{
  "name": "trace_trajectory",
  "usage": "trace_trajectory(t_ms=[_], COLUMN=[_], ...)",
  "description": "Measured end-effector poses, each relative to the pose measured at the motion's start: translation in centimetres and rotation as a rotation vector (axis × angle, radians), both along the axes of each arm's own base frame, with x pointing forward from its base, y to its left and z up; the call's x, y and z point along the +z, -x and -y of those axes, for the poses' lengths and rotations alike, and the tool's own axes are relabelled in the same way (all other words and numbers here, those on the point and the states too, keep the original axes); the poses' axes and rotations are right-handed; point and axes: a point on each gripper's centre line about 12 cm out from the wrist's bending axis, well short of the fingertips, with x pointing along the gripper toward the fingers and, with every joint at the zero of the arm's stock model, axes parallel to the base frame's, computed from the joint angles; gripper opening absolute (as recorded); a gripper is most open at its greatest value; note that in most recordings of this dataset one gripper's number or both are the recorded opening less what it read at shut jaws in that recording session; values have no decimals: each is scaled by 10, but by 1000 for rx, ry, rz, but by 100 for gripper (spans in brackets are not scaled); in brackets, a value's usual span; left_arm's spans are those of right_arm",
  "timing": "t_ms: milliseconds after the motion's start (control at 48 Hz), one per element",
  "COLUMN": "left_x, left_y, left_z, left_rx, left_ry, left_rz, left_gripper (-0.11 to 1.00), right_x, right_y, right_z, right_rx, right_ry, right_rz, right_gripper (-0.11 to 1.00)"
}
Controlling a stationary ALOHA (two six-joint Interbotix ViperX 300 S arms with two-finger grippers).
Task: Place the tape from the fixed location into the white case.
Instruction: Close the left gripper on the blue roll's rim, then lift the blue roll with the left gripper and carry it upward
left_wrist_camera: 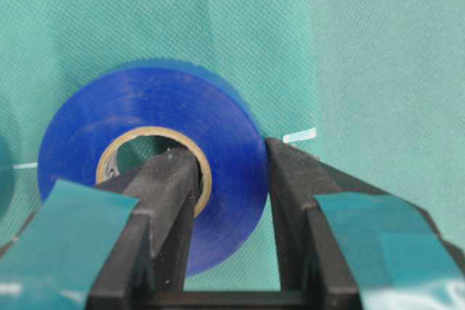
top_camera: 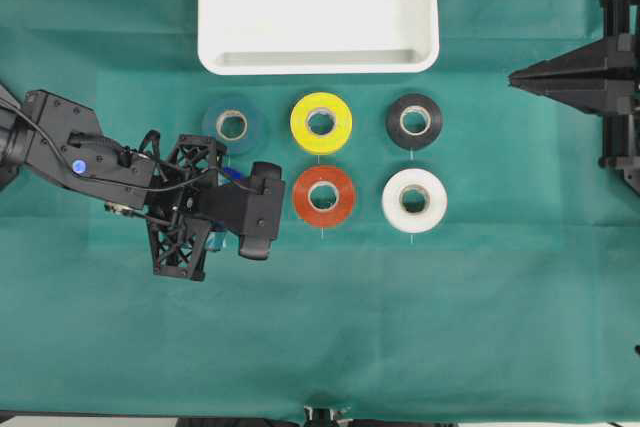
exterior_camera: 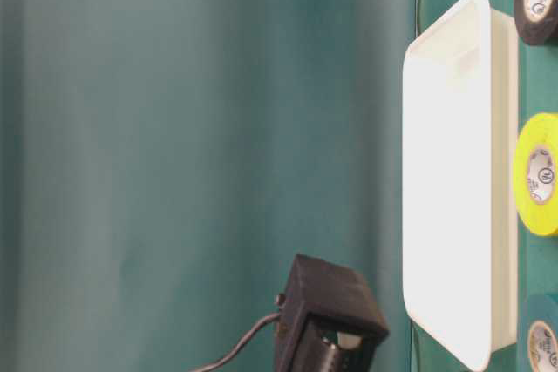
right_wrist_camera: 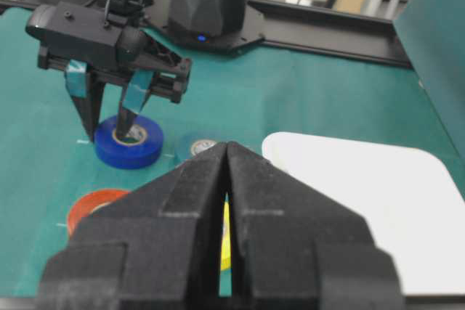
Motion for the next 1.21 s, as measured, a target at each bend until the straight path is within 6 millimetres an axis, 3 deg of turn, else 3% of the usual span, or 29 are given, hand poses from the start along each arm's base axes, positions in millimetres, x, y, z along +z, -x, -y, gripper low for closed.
trace_trajectory(t_ms=[395, 791, 1207], left_x=[17, 75, 152], left_y=[-5, -9, 2], left_z=[2, 4, 1], left_rx=[1, 0, -2], left_ry=[-8, 8, 30], left_rz=[-39, 20, 105], left_gripper=[24, 24, 24], right_x=[0, 0, 0], right_y=[0, 0, 0], right_z=[0, 0, 0], right_rx=[-2, -2, 0], right_ry=[0, 0, 0], right_rz=[-2, 0, 0], right_gripper=[0, 1, 1])
